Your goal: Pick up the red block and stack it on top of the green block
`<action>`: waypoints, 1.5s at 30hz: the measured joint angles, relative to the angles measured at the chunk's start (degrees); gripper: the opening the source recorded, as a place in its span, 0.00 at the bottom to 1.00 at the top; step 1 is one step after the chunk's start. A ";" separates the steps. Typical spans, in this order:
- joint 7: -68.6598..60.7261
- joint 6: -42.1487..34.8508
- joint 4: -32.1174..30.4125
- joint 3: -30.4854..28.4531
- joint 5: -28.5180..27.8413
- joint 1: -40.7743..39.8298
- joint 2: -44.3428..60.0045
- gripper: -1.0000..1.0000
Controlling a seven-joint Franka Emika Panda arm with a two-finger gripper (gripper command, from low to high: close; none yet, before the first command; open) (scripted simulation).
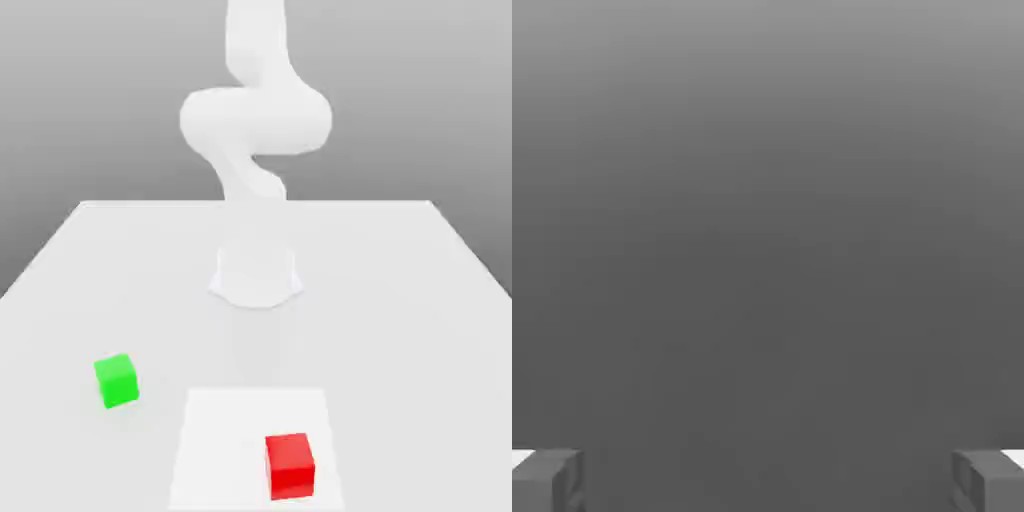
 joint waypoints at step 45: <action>3.25 20.61 -15.77 -3.20 -0.23 -1.28 46.37 0.00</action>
